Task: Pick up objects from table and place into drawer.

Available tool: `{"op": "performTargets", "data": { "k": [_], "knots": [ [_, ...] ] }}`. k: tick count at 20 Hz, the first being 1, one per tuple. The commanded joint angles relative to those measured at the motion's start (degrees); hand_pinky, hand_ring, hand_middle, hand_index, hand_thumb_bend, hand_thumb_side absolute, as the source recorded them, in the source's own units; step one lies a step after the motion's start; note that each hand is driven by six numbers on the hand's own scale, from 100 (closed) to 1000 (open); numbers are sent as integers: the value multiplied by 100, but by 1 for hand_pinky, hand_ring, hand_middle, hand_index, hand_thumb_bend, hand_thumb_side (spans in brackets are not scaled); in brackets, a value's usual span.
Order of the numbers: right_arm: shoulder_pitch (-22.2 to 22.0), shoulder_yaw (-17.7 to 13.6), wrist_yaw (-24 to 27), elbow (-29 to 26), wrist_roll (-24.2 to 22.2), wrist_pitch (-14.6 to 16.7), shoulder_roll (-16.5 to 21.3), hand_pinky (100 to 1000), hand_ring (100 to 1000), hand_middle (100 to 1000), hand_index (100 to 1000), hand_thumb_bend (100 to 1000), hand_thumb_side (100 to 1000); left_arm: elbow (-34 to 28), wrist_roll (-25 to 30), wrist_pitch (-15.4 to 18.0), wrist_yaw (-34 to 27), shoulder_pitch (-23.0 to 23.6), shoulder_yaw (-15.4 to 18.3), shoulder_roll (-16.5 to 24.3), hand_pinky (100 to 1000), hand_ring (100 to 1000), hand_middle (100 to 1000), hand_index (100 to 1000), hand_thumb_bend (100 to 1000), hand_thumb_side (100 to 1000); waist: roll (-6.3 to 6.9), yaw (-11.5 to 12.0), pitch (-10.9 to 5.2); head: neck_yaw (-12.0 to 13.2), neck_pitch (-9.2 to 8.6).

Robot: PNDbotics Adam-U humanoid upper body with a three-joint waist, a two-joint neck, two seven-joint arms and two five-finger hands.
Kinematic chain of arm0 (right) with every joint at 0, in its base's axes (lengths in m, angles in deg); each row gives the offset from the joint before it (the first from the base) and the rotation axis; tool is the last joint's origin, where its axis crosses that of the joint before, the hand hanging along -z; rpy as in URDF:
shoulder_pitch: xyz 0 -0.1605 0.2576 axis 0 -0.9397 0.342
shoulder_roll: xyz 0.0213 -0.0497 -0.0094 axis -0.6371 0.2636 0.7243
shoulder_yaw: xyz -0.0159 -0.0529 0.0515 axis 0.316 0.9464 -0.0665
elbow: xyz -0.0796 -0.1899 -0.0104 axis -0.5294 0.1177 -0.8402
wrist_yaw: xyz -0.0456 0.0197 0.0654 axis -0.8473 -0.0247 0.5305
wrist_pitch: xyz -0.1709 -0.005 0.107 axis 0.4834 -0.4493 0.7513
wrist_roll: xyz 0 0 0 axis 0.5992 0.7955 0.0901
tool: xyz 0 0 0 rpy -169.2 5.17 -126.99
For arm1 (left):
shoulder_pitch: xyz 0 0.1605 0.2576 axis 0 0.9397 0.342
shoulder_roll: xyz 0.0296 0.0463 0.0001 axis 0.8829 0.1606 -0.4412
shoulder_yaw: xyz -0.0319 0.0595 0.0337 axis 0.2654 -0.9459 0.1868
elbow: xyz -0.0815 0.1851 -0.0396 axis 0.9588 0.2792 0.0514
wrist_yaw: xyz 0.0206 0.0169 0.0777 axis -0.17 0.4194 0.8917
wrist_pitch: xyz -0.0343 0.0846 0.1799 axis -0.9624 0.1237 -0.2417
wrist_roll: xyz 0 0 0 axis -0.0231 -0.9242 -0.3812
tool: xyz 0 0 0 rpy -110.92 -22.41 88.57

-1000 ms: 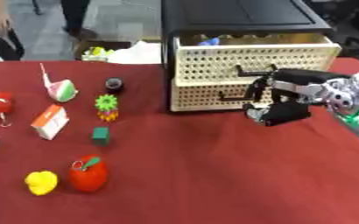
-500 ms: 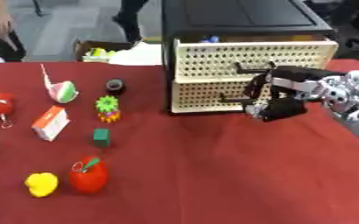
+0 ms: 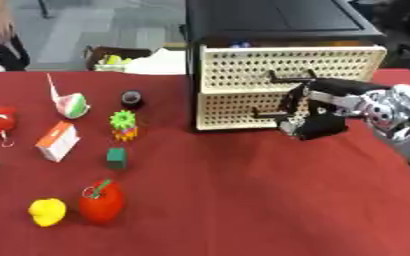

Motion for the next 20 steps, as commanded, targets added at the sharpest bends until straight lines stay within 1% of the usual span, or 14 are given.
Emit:
{"op": "performTargets", "data": {
  "k": [1,7,13,20],
  "knots": [
    [174,-99,-23,41,26,-8,162,129,451,708,838,100,715,-98,11,15,-23,-40,54,62,467,580,585,738,100,831,-10,7,-97,-22,-64],
    [422,-100,-130,427,-15,65,-13,128,449,697,832,100,717,-98,20,5,-32,-15,56,60,466,579,584,737,100,831,-29,28,-103,-18,-84],
    [617,-57,-228,625,-15,143,-119,129,451,699,832,100,722,-98,17,5,-40,-2,60,62,466,579,584,737,100,832,-51,44,-97,-26,-92],
    [856,-38,-409,1060,-13,213,-309,129,451,700,832,100,721,-98,22,6,-49,16,58,58,465,579,584,736,100,833,-70,68,-91,-29,-117]
  ]
}}
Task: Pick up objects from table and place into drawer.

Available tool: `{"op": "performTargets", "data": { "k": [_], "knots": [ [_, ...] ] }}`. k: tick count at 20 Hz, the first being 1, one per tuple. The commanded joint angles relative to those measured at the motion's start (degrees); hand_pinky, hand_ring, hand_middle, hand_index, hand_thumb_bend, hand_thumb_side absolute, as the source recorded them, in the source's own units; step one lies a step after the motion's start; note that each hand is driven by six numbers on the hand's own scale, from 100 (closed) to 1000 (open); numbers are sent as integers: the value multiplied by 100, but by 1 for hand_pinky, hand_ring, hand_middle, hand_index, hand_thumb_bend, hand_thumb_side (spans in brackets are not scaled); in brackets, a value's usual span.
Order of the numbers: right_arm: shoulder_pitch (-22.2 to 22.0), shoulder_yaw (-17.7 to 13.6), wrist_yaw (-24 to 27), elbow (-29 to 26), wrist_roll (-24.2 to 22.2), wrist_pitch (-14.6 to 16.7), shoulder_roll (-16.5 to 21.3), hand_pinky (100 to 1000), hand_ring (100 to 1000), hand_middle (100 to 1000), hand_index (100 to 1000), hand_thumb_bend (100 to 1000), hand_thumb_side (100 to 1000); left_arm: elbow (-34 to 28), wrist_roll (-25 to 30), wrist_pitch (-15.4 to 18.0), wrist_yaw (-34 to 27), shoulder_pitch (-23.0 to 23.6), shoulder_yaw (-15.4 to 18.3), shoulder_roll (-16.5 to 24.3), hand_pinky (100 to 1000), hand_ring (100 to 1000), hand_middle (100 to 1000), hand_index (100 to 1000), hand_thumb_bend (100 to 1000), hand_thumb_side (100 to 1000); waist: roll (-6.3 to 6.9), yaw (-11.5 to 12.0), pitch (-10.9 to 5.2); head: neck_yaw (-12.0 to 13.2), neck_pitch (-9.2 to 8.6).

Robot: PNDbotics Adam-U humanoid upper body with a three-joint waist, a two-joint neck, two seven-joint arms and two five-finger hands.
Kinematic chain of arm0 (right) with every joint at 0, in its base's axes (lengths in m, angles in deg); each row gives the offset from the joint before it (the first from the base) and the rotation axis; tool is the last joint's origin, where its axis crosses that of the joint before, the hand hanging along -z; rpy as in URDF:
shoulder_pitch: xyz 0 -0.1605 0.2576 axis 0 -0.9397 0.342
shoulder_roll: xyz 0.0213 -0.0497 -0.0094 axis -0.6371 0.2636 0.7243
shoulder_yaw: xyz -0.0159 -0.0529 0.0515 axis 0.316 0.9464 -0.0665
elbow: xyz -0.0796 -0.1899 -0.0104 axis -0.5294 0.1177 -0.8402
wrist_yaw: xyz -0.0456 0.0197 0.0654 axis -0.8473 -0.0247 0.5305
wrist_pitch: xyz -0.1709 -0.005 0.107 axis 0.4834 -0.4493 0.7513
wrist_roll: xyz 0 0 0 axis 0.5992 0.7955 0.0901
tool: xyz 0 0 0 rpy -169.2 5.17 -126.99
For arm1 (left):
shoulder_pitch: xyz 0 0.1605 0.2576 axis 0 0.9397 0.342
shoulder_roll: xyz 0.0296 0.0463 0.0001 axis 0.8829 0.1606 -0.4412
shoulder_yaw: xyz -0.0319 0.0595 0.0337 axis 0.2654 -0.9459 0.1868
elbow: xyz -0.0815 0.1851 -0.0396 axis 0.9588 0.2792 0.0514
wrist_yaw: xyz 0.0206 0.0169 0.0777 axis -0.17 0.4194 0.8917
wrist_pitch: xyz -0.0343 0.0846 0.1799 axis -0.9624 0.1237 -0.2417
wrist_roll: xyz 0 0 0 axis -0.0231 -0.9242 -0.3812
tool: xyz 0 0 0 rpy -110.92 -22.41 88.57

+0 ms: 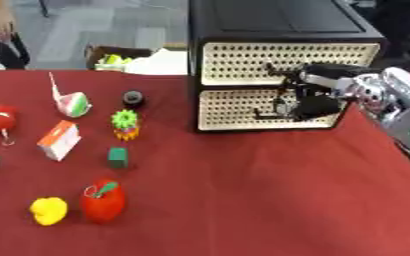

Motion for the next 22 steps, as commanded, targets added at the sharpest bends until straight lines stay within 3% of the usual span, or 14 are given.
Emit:
{"op": "performTargets", "data": {
  "k": [1,6,10,15,22],
  "knots": [
    [159,-56,-106,178,13,62,45,130,451,700,831,100,721,-98,13,14,-16,-36,58,58,465,579,584,736,100,833,8,19,-91,-6,-64],
    [-39,-7,42,-28,-155,215,155,123,442,678,815,100,710,-98,7,15,-15,-12,68,65,466,580,585,737,100,833,19,3,-104,15,4],
    [-589,-175,519,-972,-416,222,541,116,430,648,804,100,707,-98,-11,18,-15,8,86,65,467,581,586,738,100,832,41,-24,-130,75,71],
    [-1309,-676,987,-2385,-328,71,879,111,421,638,800,100,732,-98,-44,18,-18,30,107,54,469,575,588,740,100,827,111,-95,-199,172,93],
    [-1667,-1029,1227,-2532,351,484,922,107,415,633,798,100,761,-98,-48,27,-30,60,111,33,470,579,589,741,100,824,211,-178,-309,201,84]
  ]
}}
